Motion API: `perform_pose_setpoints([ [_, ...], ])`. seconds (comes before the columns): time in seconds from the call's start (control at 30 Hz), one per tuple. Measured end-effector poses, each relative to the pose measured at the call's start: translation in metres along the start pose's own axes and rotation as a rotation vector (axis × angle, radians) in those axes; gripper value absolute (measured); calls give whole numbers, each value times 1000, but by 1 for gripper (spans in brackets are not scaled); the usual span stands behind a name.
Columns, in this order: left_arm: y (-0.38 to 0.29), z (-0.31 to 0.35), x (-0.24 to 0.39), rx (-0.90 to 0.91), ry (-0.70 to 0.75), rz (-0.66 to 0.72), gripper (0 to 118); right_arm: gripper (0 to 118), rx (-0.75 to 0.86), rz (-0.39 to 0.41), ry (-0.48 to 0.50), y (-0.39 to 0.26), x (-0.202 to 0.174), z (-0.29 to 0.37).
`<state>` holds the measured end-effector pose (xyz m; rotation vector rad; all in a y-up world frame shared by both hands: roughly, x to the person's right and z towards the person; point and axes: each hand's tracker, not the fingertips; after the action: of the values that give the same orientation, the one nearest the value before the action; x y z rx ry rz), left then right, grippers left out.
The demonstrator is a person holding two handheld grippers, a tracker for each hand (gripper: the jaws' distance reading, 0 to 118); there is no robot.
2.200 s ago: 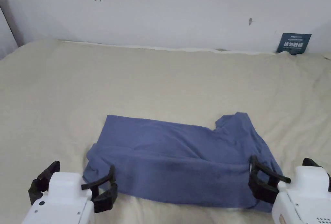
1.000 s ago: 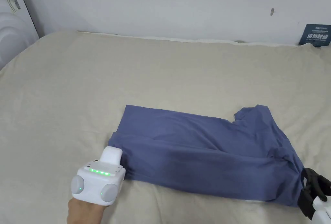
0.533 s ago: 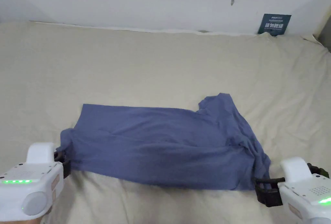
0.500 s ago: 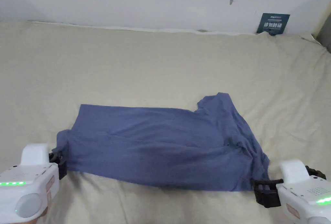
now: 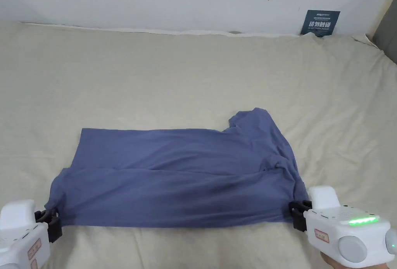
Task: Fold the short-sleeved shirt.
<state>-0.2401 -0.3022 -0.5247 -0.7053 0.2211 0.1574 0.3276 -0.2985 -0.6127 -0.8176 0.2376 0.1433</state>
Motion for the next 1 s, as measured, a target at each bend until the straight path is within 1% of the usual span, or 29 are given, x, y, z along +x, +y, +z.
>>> perform_pose_setpoints([
  [0.03, -2, 4, -3, 5, -5, 18, 9, 8, 13, 14, -1, 1, -3, 9],
  [0.13, -8, 27, -13, 8, -10, 45, 9, 8, 63, -16, -5, -2, -7, 40],
  [0.2, -17, 43, -22, -7, -20, 65, 9, 8, 61, -22, -25, -11, -10, 54],
  [0.27, -32, 53, -28, -22, -17, 67, 9, 8, 30, -7, -44, -27, -11, 54],
  [0.37, -60, 52, -35, -80, -7, 64, 9, 8, -14, -10, -31, -53, -11, 41],
  [0.43, -75, 49, -39, -96, 36, 75, 9, 9, -19, 16, -49, -65, -14, 32],
  [0.47, -81, 48, -44, -81, 26, 101, 9, 15, -3, 17, -50, -69, -14, 30],
  [0.5, -86, 49, -49, -36, -1, 142, 10, 48, 14, 16, -74, -71, -17, 30],
  [0.53, -88, 51, -53, -11, -24, 161, 16, 82, 27, 7, -120, -72, -19, 33],
  [0.57, -88, 54, -54, -10, -23, 160, 31, 106, 27, -6, -109, -73, -22, 40],
  [0.6, -88, 59, -54, -8, -4, 152, 54, 110, 75, -35, -113, -73, -23, 52],
  [0.63, -86, 66, -55, 16, -8, 147, 67, 110, 154, -51, -136, -72, -27, 69],
  [0.67, -84, 73, -54, 56, -30, 135, 79, 110, 199, -55, -159, -68, -31, 84],
  [0.7, -80, 82, -50, 94, -45, 116, 99, 110, 256, -51, -182, -64, -35, 99],
  [0.73, -75, 91, -45, 122, -56, 92, 111, 110, 308, -31, -196, -59, -40, 114],
  [0.8, -60, 116, -28, 222, -93, 27, 112, 110, 425, -6, -218, -45, -54, 147],
  [0.9, -33, 158, 9, 381, -139, -84, 112, 110, 583, 7, -211, -21, -74, 192],
  [0.97, -15, 187, 38, 488, -194, -128, 110, 110, 666, 18, -208, -7, -87, 217],
  [1.0, -8, 200, 52, 539, -196, -145, 108, 109, 695, 24, -208, -1, -93, 228],
])
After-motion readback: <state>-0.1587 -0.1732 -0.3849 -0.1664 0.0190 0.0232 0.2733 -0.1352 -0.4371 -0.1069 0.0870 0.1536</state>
